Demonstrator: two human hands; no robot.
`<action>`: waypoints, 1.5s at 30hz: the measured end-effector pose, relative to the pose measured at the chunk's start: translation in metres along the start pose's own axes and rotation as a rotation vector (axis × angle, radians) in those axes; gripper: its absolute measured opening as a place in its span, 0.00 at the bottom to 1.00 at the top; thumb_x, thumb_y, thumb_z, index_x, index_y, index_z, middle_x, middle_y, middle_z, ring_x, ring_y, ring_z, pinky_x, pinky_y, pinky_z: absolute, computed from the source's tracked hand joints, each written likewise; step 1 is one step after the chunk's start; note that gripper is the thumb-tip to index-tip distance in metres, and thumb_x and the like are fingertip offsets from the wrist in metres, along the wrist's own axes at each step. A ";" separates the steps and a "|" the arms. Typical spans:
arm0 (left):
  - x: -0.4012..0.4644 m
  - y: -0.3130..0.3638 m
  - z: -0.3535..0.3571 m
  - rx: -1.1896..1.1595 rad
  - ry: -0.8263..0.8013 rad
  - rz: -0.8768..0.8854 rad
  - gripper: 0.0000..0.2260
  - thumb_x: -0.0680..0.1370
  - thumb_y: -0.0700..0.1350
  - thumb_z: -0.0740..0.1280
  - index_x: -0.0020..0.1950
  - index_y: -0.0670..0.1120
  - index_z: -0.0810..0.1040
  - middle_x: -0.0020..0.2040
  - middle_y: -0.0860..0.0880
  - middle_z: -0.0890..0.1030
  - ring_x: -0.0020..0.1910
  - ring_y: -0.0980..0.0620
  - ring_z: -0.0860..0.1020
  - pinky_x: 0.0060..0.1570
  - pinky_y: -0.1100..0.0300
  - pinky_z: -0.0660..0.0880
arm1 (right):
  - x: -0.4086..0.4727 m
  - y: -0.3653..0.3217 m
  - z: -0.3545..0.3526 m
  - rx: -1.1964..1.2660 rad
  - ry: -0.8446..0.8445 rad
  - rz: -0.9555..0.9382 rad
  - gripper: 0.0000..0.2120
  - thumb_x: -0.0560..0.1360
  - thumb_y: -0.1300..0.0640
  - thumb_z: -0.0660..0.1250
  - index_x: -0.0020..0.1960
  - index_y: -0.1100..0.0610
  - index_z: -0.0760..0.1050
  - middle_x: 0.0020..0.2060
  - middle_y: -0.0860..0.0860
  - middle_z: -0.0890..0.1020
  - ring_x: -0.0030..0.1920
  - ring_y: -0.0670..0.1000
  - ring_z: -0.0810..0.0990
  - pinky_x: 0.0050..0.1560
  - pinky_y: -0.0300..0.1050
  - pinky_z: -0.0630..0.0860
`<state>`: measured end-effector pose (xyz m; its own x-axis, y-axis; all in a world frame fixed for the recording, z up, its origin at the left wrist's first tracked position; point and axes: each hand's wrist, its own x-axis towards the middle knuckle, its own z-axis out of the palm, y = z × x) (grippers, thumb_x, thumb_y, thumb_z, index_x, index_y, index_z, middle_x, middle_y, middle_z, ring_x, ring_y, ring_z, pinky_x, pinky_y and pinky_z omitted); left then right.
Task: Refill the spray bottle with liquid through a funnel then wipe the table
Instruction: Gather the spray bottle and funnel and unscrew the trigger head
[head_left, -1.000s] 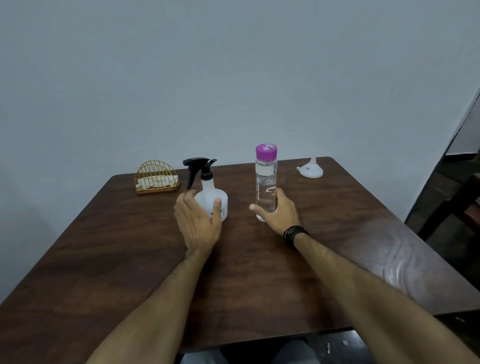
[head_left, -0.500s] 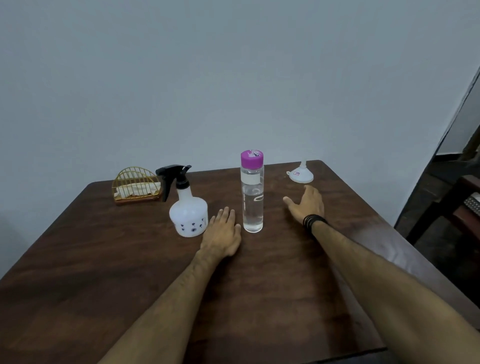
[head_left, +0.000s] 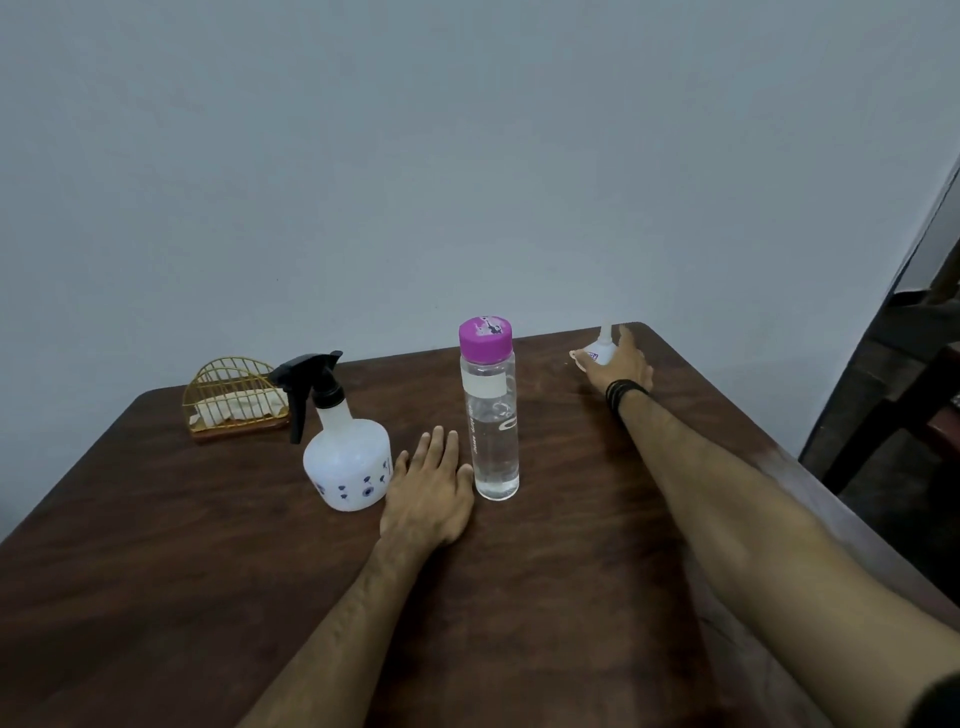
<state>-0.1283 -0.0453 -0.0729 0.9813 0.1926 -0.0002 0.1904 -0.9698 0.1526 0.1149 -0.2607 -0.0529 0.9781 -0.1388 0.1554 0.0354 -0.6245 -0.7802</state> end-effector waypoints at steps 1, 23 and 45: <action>0.000 0.000 0.000 0.000 -0.001 0.000 0.27 0.86 0.54 0.43 0.83 0.47 0.44 0.84 0.49 0.44 0.82 0.51 0.43 0.81 0.48 0.44 | 0.002 0.001 0.002 -0.053 -0.013 -0.025 0.33 0.69 0.38 0.72 0.68 0.52 0.69 0.63 0.53 0.79 0.65 0.57 0.76 0.68 0.54 0.67; -0.027 0.003 -0.009 -0.049 0.022 0.000 0.27 0.86 0.53 0.46 0.83 0.44 0.51 0.83 0.45 0.51 0.82 0.47 0.50 0.80 0.48 0.48 | -0.178 0.015 -0.063 -0.145 -0.314 -0.208 0.25 0.70 0.42 0.72 0.56 0.48 0.62 0.52 0.46 0.76 0.49 0.53 0.77 0.47 0.48 0.71; -0.066 -0.043 -0.053 -1.005 0.925 -0.748 0.39 0.57 0.64 0.82 0.58 0.46 0.71 0.57 0.48 0.75 0.58 0.46 0.74 0.58 0.46 0.74 | -0.293 -0.030 -0.049 0.084 0.224 -1.059 0.14 0.69 0.53 0.77 0.47 0.60 0.79 0.48 0.53 0.81 0.49 0.55 0.79 0.57 0.42 0.70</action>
<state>-0.2029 -0.0084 -0.0275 0.2443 0.9575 0.1536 0.1421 -0.1921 0.9710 -0.1824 -0.2394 -0.0456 0.3835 0.2968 0.8745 0.8615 -0.4561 -0.2230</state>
